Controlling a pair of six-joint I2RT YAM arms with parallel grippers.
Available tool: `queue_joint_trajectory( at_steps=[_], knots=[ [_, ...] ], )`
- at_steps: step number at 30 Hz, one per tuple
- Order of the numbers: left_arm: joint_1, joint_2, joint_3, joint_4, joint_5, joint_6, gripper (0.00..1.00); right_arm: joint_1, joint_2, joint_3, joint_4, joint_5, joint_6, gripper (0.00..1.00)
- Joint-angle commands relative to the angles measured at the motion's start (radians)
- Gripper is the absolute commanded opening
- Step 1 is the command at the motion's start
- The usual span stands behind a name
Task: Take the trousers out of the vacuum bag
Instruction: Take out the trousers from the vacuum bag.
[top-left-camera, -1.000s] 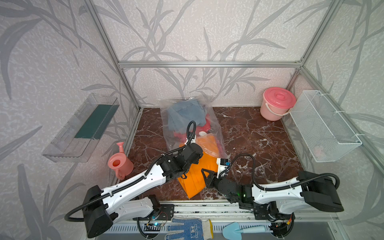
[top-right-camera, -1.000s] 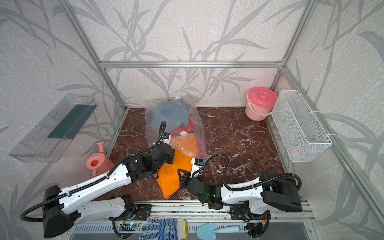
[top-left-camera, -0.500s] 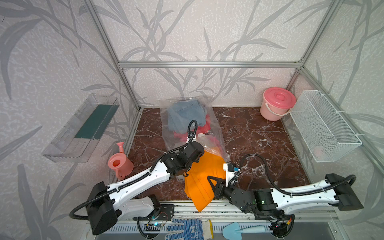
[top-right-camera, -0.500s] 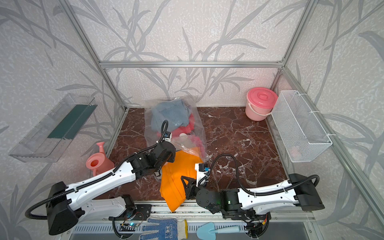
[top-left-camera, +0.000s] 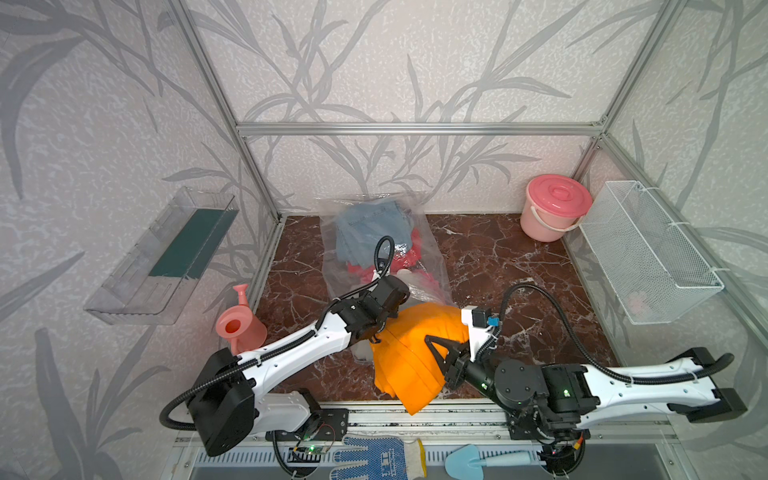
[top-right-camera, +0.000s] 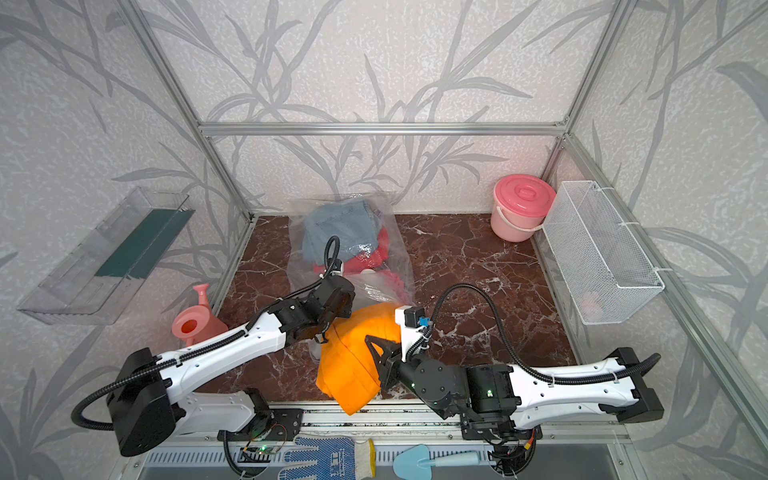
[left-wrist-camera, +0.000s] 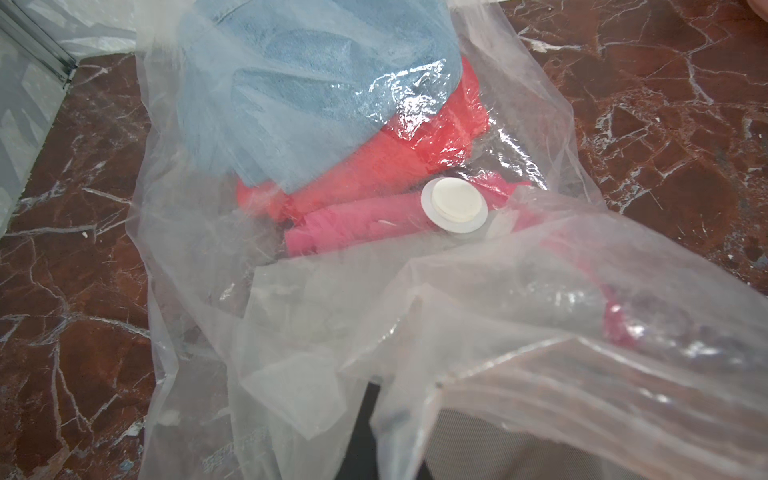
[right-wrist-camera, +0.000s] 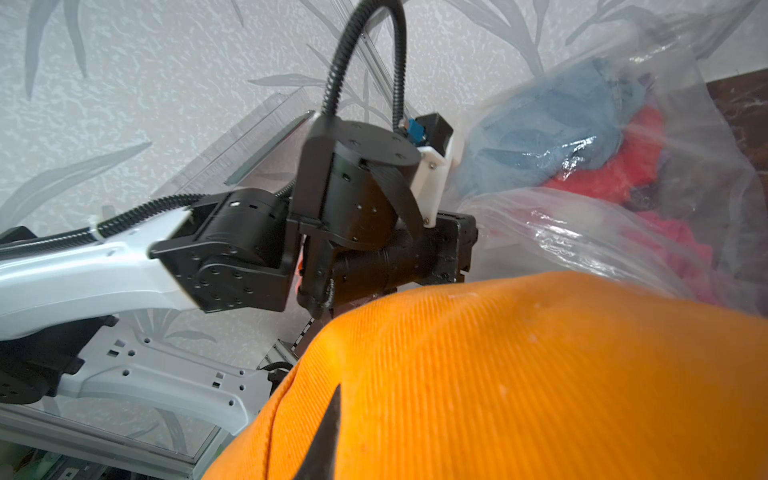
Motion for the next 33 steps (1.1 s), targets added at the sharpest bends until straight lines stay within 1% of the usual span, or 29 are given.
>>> queue_joint_trajectory(
  at_steps=[1,7,12,14,15,16,18,19,20,22,25,30,33],
  knots=[
    [0.026,0.023,0.022,0.024,0.016,-0.019,0.0,0.005,-0.044,0.11,0.04,0.081,-0.148,0.05],
    [0.04,0.03,0.003,0.028,0.024,-0.034,0.0,-0.017,-0.086,0.176,0.03,0.099,-0.282,0.05],
    [0.043,0.023,-0.026,0.037,0.026,-0.052,0.0,-0.099,-0.085,0.274,-0.03,0.027,-0.371,0.05],
    [0.044,0.014,-0.041,0.043,0.028,-0.06,0.0,-0.182,-0.068,0.305,-0.09,-0.045,-0.35,0.05],
    [0.043,0.009,-0.05,0.045,0.027,-0.063,0.0,-0.25,-0.056,0.327,-0.142,-0.119,-0.309,0.04],
    [0.044,0.003,-0.057,0.045,0.026,-0.065,0.0,-0.344,-0.043,0.341,-0.179,-0.208,-0.265,0.04],
    [0.045,-0.01,-0.071,0.042,0.024,-0.072,0.0,-0.486,-0.019,0.35,-0.203,-0.375,-0.209,0.04],
    [0.046,-0.018,-0.081,0.042,0.025,-0.073,0.0,-0.544,-0.009,0.351,-0.206,-0.414,-0.195,0.04],
    [0.046,-0.027,-0.087,0.043,0.024,-0.074,0.0,-0.6,0.0,0.345,-0.193,-0.439,-0.198,0.04],
    [0.047,-0.042,-0.095,0.037,0.022,-0.075,0.0,-0.671,0.021,0.359,-0.19,-0.468,-0.211,0.03],
    [0.047,-0.068,-0.101,0.027,0.025,-0.077,0.0,-0.765,0.068,0.39,-0.18,-0.543,-0.206,0.04],
    [0.049,-0.105,-0.105,0.008,0.031,-0.081,0.0,-0.84,0.115,0.379,-0.168,-0.558,-0.204,0.04],
    [0.049,-0.131,-0.115,0.007,0.032,-0.083,0.0,-0.897,0.138,0.368,-0.173,-0.592,-0.199,0.04]
  ],
)
